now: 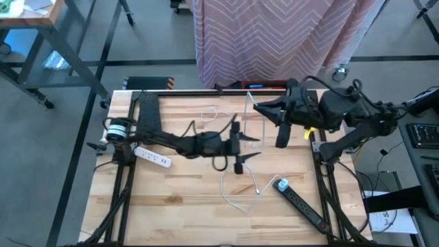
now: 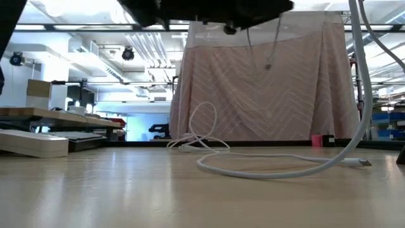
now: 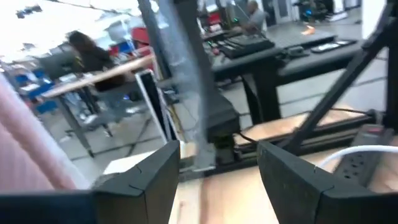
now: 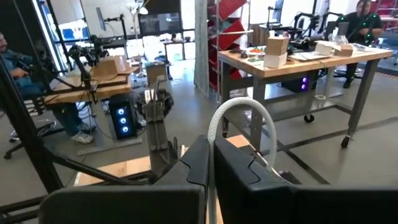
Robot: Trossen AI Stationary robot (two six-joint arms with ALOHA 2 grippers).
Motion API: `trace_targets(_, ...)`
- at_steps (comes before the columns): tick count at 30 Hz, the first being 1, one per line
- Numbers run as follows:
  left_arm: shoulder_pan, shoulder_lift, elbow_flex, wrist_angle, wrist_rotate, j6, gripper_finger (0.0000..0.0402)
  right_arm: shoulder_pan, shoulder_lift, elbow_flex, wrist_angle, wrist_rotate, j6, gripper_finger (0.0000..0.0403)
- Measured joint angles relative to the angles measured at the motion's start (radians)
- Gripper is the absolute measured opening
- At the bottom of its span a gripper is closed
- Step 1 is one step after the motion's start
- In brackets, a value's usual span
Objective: Insert USB
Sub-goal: Insert the white USB cable into the pink charger adapter
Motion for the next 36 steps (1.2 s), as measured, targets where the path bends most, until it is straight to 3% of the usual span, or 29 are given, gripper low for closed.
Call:
trace_targets(6,0.000,0.074,0.104,-0.159,-0.087,-0.019,0.0187,0.001,-0.004,0.000,-0.001,-0.044,0.000,0.0000)
trace_targets(11,0.001,0.106,0.138,-0.185,-0.096,-0.040,0.0154,0.000,-0.005,0.000,-0.002,-0.044,-0.006,0.0000)
trace_targets(22,-0.007,0.111,0.116,-0.193,-0.083,-0.076,0.0014,-0.005,0.004,0.000,-0.002,-0.040,-0.044,0.0006)
trace_targets(24,-0.014,0.111,0.116,-0.198,-0.079,-0.097,0.0006,-0.015,0.002,0.000,-0.003,-0.021,-0.054,0.0007)
trace_targets(30,-0.050,0.095,0.115,-0.217,0.106,-0.155,0.0001,-0.069,0.002,0.001,-0.119,0.142,-0.077,0.0008)
trace_targets(36,-0.101,0.066,0.115,-0.257,0.182,-0.245,0.0000,-0.147,0.002,-0.054,-0.351,0.169,-0.021,0.0009)
